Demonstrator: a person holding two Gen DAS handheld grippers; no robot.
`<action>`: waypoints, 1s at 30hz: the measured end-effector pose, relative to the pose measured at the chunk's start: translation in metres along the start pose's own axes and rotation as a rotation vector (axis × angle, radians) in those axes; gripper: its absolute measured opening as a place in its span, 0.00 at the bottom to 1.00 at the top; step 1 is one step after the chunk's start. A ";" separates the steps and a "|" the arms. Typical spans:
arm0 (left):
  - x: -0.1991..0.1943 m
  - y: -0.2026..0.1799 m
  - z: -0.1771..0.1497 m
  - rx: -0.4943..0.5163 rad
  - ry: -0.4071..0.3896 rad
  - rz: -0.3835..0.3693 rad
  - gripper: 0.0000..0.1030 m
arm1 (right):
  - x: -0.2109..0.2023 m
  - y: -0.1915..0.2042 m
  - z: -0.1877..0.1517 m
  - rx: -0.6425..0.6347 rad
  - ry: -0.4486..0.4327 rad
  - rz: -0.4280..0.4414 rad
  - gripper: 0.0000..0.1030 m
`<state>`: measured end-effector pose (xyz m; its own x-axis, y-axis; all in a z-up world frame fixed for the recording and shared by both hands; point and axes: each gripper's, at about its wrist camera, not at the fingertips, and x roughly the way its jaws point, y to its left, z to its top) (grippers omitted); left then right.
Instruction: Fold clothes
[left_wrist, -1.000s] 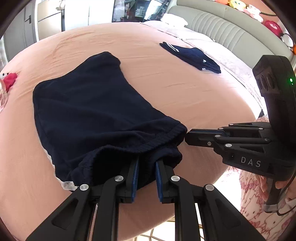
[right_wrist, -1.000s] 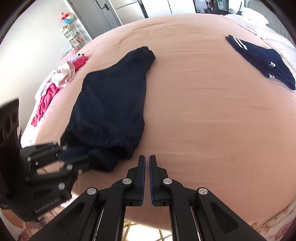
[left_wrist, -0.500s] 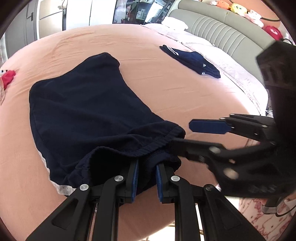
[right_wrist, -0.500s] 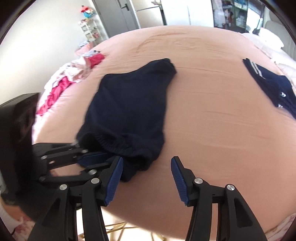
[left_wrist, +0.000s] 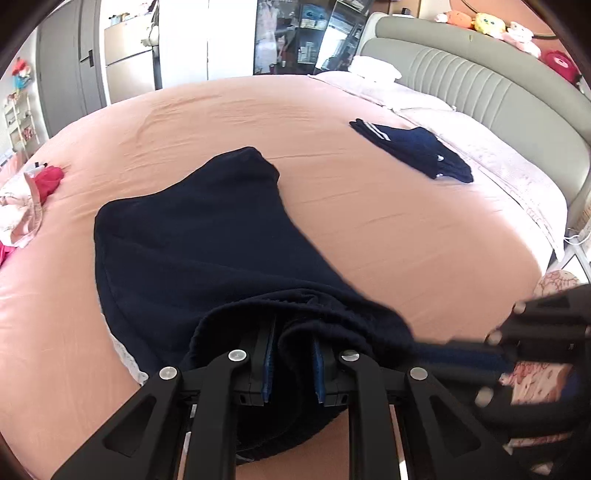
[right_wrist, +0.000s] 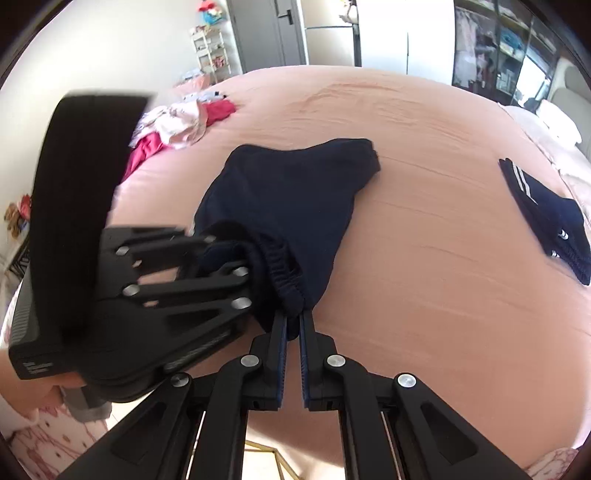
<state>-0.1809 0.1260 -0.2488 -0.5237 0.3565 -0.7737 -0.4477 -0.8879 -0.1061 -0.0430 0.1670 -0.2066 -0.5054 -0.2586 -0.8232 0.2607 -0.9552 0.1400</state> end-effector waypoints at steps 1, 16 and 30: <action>0.001 -0.001 -0.001 -0.003 0.003 -0.018 0.14 | 0.001 -0.005 -0.003 0.047 0.003 0.020 0.06; -0.002 0.016 -0.007 0.041 0.074 -0.166 0.14 | 0.020 -0.040 0.005 0.182 0.019 0.092 0.42; 0.006 -0.001 -0.004 0.076 0.044 -0.134 0.14 | 0.020 -0.038 0.000 0.174 0.028 0.111 0.05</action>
<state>-0.1804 0.1282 -0.2562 -0.4244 0.4554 -0.7826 -0.5658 -0.8082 -0.1634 -0.0632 0.1978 -0.2284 -0.4580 -0.3614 -0.8122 0.1662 -0.9323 0.3212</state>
